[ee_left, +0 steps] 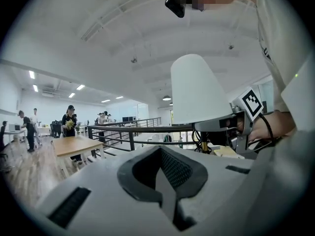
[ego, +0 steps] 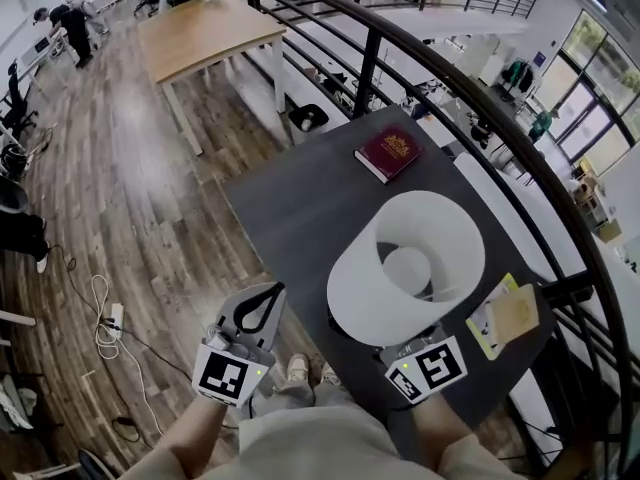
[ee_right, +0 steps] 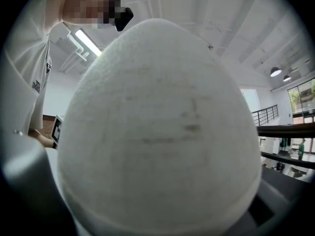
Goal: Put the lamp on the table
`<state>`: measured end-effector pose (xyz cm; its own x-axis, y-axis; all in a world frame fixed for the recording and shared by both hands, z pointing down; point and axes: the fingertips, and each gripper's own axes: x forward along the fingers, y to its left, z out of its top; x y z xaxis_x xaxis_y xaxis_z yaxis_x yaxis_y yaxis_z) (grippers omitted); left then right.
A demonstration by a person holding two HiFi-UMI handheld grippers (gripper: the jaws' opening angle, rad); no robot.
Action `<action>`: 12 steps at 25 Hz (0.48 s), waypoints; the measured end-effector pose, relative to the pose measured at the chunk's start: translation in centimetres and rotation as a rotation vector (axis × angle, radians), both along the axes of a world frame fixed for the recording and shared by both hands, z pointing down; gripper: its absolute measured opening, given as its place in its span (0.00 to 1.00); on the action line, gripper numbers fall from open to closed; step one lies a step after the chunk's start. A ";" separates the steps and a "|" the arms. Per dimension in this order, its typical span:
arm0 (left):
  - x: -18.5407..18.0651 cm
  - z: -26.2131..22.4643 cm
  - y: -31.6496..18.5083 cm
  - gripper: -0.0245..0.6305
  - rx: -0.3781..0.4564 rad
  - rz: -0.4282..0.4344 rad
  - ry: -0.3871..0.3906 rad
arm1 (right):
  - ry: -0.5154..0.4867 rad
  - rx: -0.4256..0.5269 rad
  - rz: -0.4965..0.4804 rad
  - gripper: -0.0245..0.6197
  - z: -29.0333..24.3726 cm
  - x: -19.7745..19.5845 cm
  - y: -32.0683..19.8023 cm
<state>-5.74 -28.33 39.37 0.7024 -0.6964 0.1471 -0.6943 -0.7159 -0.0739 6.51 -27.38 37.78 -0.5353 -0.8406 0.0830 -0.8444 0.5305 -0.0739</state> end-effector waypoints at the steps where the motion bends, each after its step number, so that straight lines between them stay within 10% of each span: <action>1: -0.1 0.1 -1.0 0.04 0.014 -0.004 -0.005 | 0.002 0.011 -0.010 0.18 -0.1 -0.3 -1.2; 12: -1.7 2.3 -13.1 0.04 0.110 -0.095 0.039 | 0.004 0.109 -0.095 0.18 0.4 -4.8 -16.4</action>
<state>-7.47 -41.47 41.64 0.6365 -0.7702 0.0405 -0.7622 -0.6361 -0.1200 1.68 -43.75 38.17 -0.6128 -0.7903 -0.0036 -0.7902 0.6128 -0.0081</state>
